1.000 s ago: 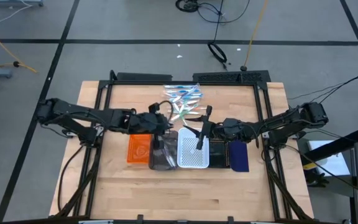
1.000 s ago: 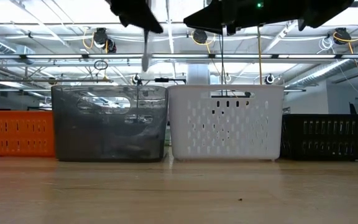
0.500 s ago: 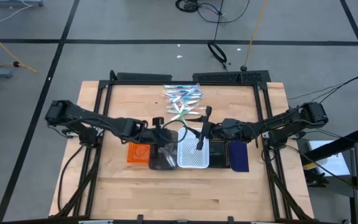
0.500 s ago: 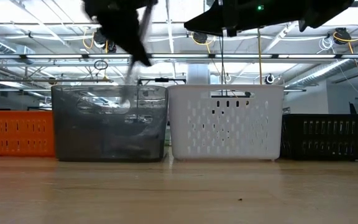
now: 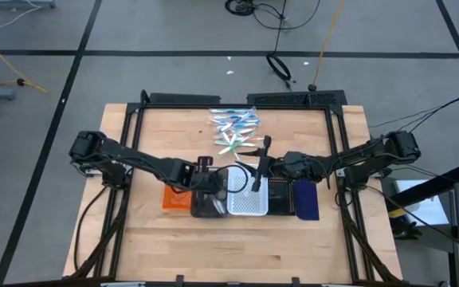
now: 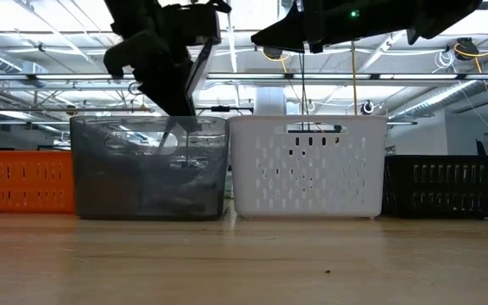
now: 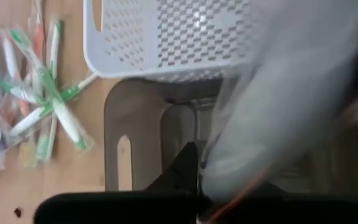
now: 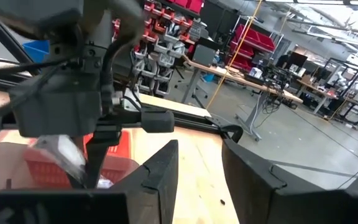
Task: Pick & Place Toothbrushes
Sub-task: Put the purple toothbrush into the left black bin, then put the blue toothbrush into the right black bin
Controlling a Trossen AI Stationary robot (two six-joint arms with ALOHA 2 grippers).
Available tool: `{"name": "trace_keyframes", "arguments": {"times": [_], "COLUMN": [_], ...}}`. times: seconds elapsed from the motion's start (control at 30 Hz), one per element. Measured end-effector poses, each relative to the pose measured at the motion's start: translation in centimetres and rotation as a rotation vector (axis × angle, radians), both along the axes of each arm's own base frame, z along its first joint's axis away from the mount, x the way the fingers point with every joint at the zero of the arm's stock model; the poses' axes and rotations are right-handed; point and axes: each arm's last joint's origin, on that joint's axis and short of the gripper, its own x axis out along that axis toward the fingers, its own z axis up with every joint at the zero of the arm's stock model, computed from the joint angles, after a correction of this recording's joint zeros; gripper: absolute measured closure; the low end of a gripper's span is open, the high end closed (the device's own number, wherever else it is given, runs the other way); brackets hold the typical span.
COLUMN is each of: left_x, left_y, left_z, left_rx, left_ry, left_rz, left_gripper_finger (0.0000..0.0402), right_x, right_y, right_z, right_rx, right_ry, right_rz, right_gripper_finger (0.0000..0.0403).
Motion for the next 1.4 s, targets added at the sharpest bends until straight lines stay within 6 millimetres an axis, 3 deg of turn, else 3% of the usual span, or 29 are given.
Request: {"name": "trace_keyframes", "arguments": {"times": [0.5, 0.77, 1.0, 1.17, 1.4], "left_x": [-0.2, -0.4, -1.4, -1.7, -1.0], "left_y": [0.1, 0.0, 0.7, 2.6, 8.4], "left_z": [0.0, 0.5, 3.1, 5.2, 4.8], "left_rx": [0.018, 0.02, 0.125, 0.155, 0.142], "left_ry": [0.016, 0.005, -0.104, -0.224, -0.223], "left_rz": [0.005, -0.016, 0.061, 0.161, 0.305], "left_gripper_finger": [0.0231, 0.0231, 0.0248, 0.025, 0.025], "right_x": [0.0, 0.0, 0.0, 0.0, 0.0], "right_y": [0.0, 0.0, 0.0, 0.0, 0.0], "right_z": [0.0, 0.0, -0.1, -0.1, -0.1], "right_rx": [0.0, 0.0, 0.001, 0.002, 0.002], "right_ry": [0.004, 0.004, 0.012, 0.01, 0.012], "right_rz": [0.0, 0.0, 0.002, 0.002, 0.001], "right_gripper_finger": [0.0287, 0.0287, 0.0287, 0.0287, 0.0287]}}
